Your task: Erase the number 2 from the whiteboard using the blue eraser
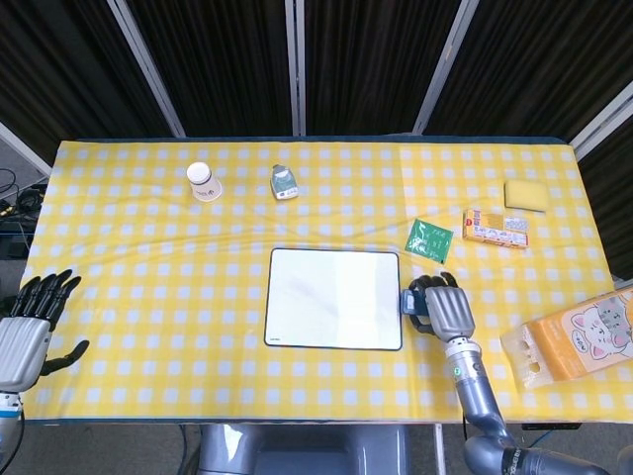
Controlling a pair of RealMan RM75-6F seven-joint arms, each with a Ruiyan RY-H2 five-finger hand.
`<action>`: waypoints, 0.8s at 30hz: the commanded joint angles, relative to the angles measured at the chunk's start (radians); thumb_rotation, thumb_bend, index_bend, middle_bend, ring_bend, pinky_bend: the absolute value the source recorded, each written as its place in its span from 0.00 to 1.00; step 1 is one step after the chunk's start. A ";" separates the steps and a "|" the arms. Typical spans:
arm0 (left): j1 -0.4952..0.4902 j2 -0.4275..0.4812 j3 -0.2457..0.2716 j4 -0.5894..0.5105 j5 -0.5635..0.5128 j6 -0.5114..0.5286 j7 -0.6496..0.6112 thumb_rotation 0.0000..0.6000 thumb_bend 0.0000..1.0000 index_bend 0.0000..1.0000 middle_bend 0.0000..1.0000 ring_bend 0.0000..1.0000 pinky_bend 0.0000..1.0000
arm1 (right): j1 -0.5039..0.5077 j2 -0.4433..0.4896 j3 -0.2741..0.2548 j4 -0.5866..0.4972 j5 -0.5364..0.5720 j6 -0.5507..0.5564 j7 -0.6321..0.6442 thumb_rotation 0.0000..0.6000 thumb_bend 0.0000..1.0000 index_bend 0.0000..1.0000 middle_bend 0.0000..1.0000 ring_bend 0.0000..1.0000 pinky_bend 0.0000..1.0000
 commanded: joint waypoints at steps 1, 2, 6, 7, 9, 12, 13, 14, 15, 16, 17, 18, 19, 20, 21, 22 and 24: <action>0.001 0.000 0.001 0.000 0.001 0.001 0.002 1.00 0.25 0.05 0.00 0.00 0.00 | -0.002 0.019 -0.005 -0.014 0.000 0.008 -0.023 1.00 0.22 0.28 0.03 0.00 0.00; 0.002 0.000 0.001 0.000 0.001 0.002 0.004 1.00 0.25 0.05 0.00 0.00 0.00 | -0.004 0.030 -0.006 -0.026 -0.002 0.015 -0.032 1.00 0.20 0.22 0.01 0.00 0.00; 0.009 -0.001 0.003 0.003 0.002 0.013 0.007 1.00 0.25 0.05 0.00 0.00 0.00 | -0.027 0.091 -0.017 -0.095 -0.035 0.058 -0.039 1.00 0.16 0.07 0.00 0.00 0.00; 0.010 -0.001 0.003 0.004 0.000 0.013 0.007 1.00 0.25 0.05 0.00 0.00 0.00 | -0.032 0.100 -0.021 -0.103 -0.042 0.067 -0.041 1.00 0.15 0.05 0.00 0.00 0.00; 0.012 -0.001 0.003 0.005 -0.001 0.014 0.007 1.00 0.25 0.05 0.00 0.00 0.00 | -0.042 0.118 -0.026 -0.121 -0.046 0.075 -0.038 1.00 0.13 0.01 0.00 0.00 0.00; 0.018 0.000 0.002 0.008 -0.001 0.025 0.008 1.00 0.25 0.04 0.00 0.00 0.00 | -0.066 0.152 -0.034 -0.161 -0.077 0.108 -0.005 1.00 0.13 0.00 0.00 0.00 0.00; 0.020 -0.002 0.002 0.011 -0.001 0.029 0.007 1.00 0.25 0.04 0.00 0.00 0.00 | -0.078 0.165 -0.041 -0.171 -0.102 0.130 0.010 1.00 0.13 0.00 0.00 0.00 0.00; 0.024 -0.006 0.002 0.020 0.000 0.036 0.003 1.00 0.25 0.04 0.00 0.00 0.00 | -0.099 0.182 -0.052 -0.181 -0.142 0.170 0.032 1.00 0.13 0.00 0.00 0.00 0.00; 0.027 -0.011 0.001 0.029 0.000 0.041 -0.001 1.00 0.25 0.03 0.00 0.00 0.00 | -0.116 0.197 -0.063 -0.184 -0.176 0.203 0.047 1.00 0.13 0.00 0.00 0.00 0.00; 0.031 -0.018 0.001 0.045 0.000 0.048 -0.006 1.00 0.25 0.02 0.00 0.00 0.00 | -0.140 0.219 -0.079 -0.184 -0.224 0.250 0.065 1.00 0.12 0.00 0.00 0.00 0.00; 0.033 -0.024 0.000 0.057 0.000 0.053 -0.010 1.00 0.25 0.01 0.00 0.00 0.00 | -0.158 0.234 -0.090 -0.179 -0.258 0.287 0.077 1.00 0.12 0.00 0.00 0.00 0.00; 0.034 -0.029 -0.001 0.067 0.001 0.057 -0.013 1.00 0.25 0.00 0.00 0.00 0.00 | -0.172 0.246 -0.098 -0.173 -0.283 0.313 0.089 1.00 0.12 0.00 0.00 0.00 0.00; 0.035 -0.032 -0.002 0.073 0.001 0.059 -0.014 1.00 0.25 0.00 0.00 0.00 0.00 | -0.184 0.255 -0.103 -0.168 -0.302 0.337 0.096 1.00 0.12 0.00 0.00 0.00 0.00; 0.038 -0.039 -0.003 0.085 0.001 0.065 -0.014 1.00 0.24 0.00 0.00 0.00 0.00 | -0.217 0.278 -0.112 -0.157 -0.337 0.401 0.114 1.00 0.12 0.00 0.00 0.00 0.00; 0.040 -0.043 -0.002 0.092 0.005 0.070 -0.013 1.00 0.24 0.00 0.00 0.00 0.00 | -0.240 0.293 -0.121 -0.152 -0.360 0.437 0.134 1.00 0.12 0.00 0.00 0.00 0.00; 0.042 -0.048 -0.001 0.098 0.010 0.076 -0.012 1.00 0.24 0.00 0.00 0.00 0.00 | -0.258 0.308 -0.127 -0.150 -0.375 0.465 0.155 1.00 0.12 0.00 0.00 0.00 0.00; 0.047 -0.058 0.001 0.109 0.016 0.086 -0.010 1.00 0.24 0.00 0.00 0.00 0.00 | -0.287 0.348 -0.135 -0.159 -0.391 0.498 0.193 1.00 0.12 0.00 0.00 0.00 0.00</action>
